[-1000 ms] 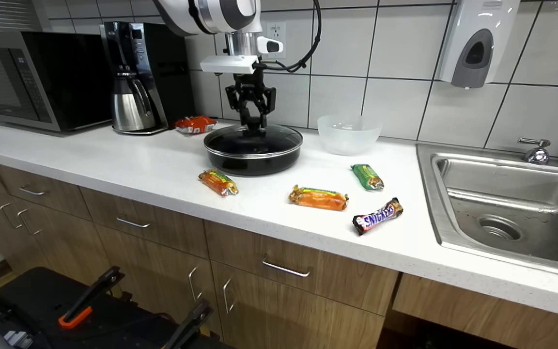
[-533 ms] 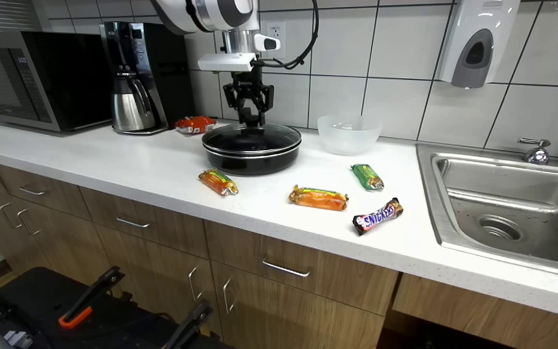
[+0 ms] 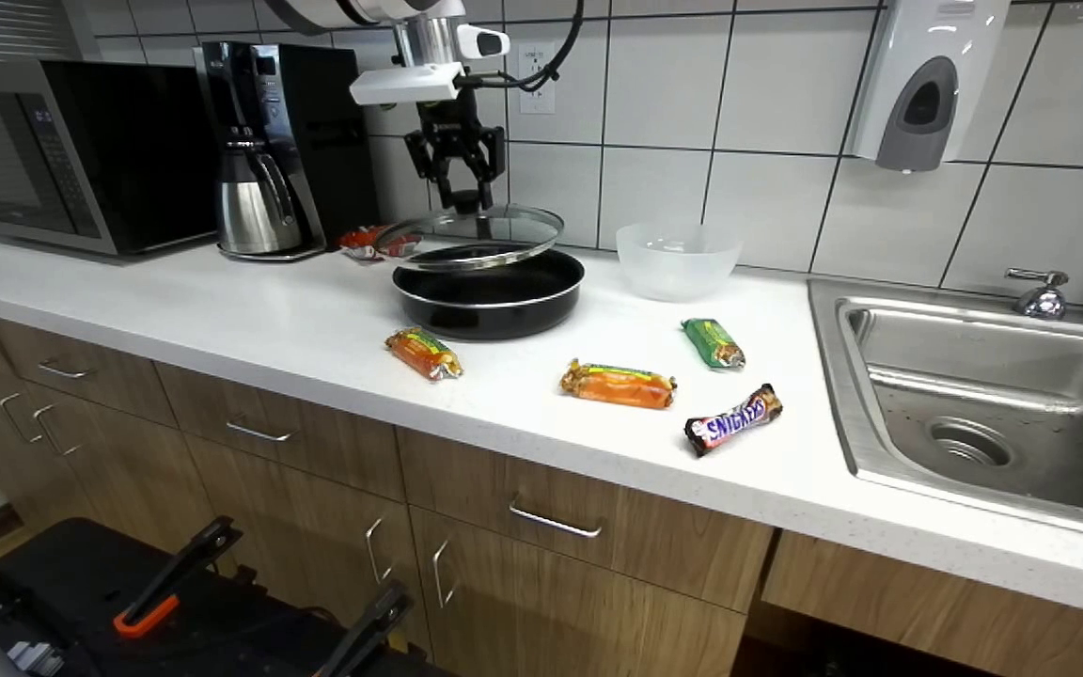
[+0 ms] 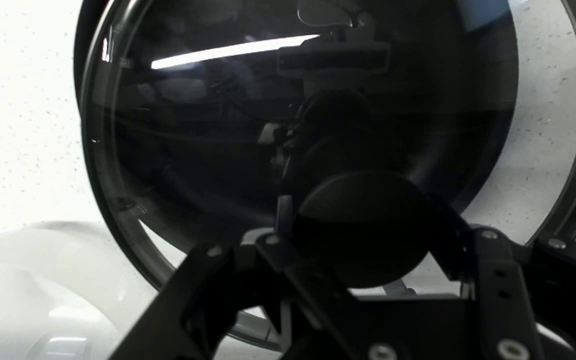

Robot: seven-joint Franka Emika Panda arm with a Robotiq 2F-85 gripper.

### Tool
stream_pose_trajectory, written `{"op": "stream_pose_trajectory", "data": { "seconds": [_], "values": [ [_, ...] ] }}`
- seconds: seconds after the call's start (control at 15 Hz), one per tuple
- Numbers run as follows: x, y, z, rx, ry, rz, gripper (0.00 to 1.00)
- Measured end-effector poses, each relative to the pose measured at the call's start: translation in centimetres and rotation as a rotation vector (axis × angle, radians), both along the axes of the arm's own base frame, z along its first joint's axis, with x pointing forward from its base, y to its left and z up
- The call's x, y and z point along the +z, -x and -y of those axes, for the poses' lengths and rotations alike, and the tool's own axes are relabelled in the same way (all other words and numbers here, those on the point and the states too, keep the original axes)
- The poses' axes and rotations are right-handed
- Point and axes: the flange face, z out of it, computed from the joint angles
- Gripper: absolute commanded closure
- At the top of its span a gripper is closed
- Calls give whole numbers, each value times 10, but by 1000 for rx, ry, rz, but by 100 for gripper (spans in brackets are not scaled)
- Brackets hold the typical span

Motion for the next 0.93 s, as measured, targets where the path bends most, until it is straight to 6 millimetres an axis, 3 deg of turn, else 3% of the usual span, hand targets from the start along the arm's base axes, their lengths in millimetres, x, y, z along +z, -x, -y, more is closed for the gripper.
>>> {"op": "stream_pose_trajectory", "data": {
  "seconds": [0.93],
  "values": [
    [13,3,-104,125,3,-19,61]
  ]
}}
